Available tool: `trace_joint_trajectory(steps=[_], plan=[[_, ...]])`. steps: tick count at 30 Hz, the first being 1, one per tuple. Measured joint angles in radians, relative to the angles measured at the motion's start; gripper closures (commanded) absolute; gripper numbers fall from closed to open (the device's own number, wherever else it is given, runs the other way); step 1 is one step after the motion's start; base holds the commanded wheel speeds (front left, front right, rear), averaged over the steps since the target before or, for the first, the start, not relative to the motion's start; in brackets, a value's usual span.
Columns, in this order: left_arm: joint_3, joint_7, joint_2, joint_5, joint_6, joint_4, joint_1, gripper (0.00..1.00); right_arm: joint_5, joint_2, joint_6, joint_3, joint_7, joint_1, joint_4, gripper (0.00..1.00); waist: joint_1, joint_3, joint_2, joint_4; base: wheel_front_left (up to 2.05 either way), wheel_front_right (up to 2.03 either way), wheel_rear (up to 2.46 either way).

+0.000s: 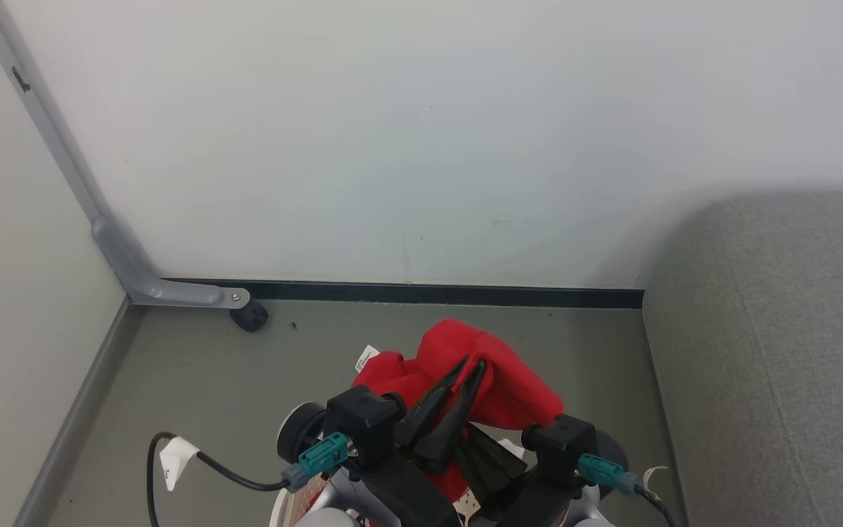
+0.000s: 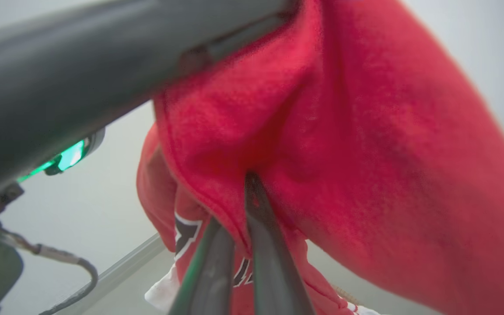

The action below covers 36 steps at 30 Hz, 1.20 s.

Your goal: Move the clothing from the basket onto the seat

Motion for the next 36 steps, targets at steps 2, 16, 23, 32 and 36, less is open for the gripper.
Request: trace_joint_trajectory(steps=[2,16,23,32,36], plan=[[0.0,0.0,0.001,0.0,0.001,0.0,0.0,1.0,0.01,0.0,-0.005,0.006,-0.004,-0.004,0.011,1.0,0.0,0.001,0.0,-0.001,0.0,0.0,0.0],[0.015,0.002,0.039,0.018,0.051,-0.019,0.006,0.0,0.034,0.0,-0.009,-0.041,-0.017,-0.06,0.104,1.0,0.0,0.017,0.0,-0.03,0.0,0.0,0.0],[0.011,-0.005,0.069,0.058,0.071,-0.039,0.045,0.0,0.035,-0.021,-0.022,-0.115,-0.021,-0.096,0.138,1.0,0.0,0.03,0.0,-0.07,0.0,0.0,0.0],[-0.012,-0.01,0.078,0.091,0.081,-0.078,0.088,0.0,0.044,-0.104,-0.053,-0.219,-0.025,-0.12,0.142,1.0,0.0,0.064,0.0,-0.122,0.0,0.0,0.0],[-0.03,-0.009,0.079,0.116,0.088,-0.09,0.089,0.0,0.045,-0.132,-0.071,-0.273,-0.025,-0.123,0.124,1.0,0.0,0.086,0.0,-0.146,0.0,0.0,0.0]])
